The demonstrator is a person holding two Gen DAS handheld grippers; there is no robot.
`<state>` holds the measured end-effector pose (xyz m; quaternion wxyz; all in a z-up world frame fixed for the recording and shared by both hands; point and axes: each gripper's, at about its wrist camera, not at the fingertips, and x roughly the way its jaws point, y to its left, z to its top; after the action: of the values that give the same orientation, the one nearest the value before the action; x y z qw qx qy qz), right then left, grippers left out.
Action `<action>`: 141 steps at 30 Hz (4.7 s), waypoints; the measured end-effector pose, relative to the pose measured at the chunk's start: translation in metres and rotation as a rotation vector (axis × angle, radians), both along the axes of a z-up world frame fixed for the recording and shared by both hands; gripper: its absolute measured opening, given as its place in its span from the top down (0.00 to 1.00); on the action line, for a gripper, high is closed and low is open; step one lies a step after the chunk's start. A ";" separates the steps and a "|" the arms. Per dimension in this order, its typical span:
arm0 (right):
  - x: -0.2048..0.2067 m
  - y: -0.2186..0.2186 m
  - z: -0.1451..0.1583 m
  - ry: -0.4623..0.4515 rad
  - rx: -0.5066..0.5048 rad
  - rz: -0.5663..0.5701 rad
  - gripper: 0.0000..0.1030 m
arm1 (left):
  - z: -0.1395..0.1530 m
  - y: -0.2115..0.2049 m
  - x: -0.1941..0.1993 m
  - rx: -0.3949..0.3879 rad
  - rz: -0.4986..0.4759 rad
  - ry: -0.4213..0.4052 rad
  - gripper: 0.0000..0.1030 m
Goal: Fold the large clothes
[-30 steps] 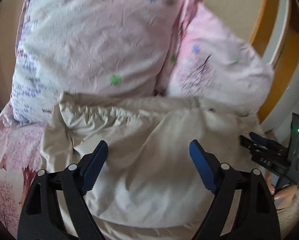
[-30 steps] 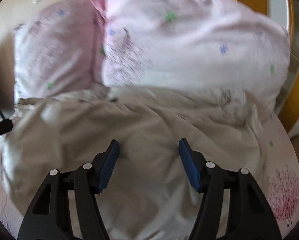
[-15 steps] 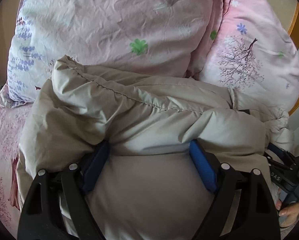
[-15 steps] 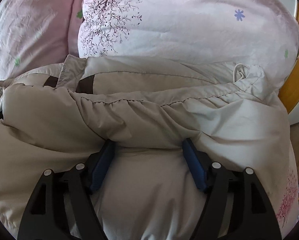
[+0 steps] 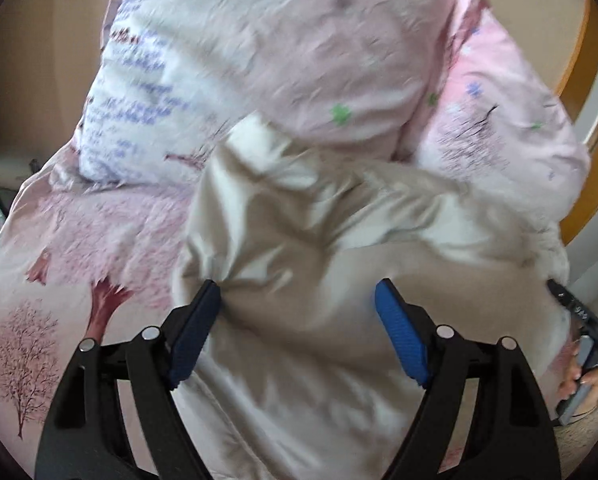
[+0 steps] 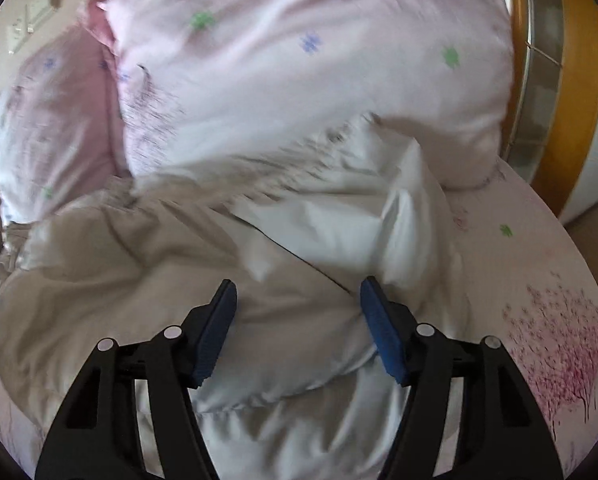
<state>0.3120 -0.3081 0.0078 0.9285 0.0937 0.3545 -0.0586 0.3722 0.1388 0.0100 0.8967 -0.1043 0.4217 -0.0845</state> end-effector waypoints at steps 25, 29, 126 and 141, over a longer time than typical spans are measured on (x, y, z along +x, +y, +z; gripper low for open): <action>-0.091 -0.092 -0.040 0.132 0.698 -0.121 0.28 | -0.035 0.053 -0.107 -0.449 0.094 0.158 0.20; -0.084 -0.099 -0.046 0.135 0.701 -0.199 0.28 | -0.029 0.058 -0.101 -0.396 0.150 0.126 0.20; -0.056 0.169 -0.022 0.250 0.040 0.364 0.69 | -0.072 0.075 -0.066 -0.452 -0.083 0.246 0.14; -0.079 0.147 -0.012 0.218 0.004 0.347 0.68 | -0.052 0.066 -0.078 -0.495 -0.022 0.189 0.65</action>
<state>0.2330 -0.1608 -0.0041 0.8806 0.0262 0.4639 0.0929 0.2944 0.2052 -0.0417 0.7994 -0.3234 0.4714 -0.1849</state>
